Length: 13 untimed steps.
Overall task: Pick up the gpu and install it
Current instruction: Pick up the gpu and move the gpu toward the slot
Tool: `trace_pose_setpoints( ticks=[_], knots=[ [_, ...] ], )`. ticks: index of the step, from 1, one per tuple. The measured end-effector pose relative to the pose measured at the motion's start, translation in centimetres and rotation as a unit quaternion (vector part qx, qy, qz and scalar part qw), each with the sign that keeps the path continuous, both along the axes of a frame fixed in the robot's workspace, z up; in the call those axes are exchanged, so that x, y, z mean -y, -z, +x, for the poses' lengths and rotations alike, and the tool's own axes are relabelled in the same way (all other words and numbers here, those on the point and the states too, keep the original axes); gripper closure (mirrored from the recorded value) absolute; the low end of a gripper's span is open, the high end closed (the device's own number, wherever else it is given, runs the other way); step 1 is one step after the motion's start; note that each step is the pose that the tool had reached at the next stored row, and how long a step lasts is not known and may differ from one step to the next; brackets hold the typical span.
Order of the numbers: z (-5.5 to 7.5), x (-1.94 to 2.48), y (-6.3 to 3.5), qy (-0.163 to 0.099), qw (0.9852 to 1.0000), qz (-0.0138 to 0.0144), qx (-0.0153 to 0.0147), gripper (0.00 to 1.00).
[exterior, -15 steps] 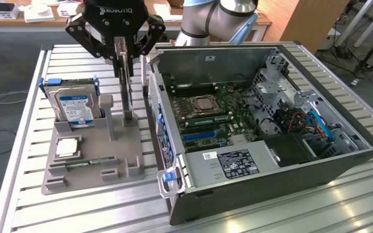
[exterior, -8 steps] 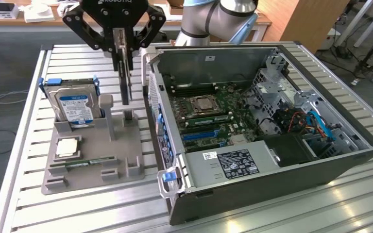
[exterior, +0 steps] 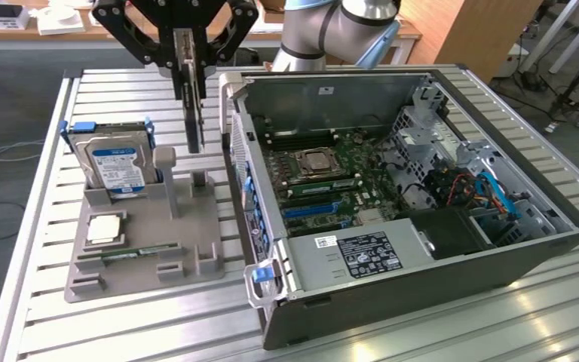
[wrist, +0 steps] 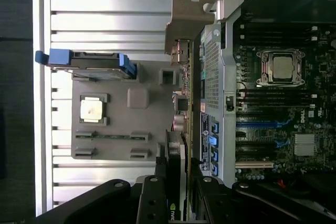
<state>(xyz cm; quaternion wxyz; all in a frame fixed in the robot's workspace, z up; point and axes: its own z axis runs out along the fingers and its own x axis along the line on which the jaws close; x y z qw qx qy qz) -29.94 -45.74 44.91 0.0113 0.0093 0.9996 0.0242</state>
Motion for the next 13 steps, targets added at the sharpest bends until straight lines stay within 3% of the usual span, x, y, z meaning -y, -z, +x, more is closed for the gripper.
trace_pose_setpoints(
  ticks=[13],
  knots=[
    [1.1,0.00,-0.01,0.000,1.0000,0.0001,0.0000,0.73]
  ],
)
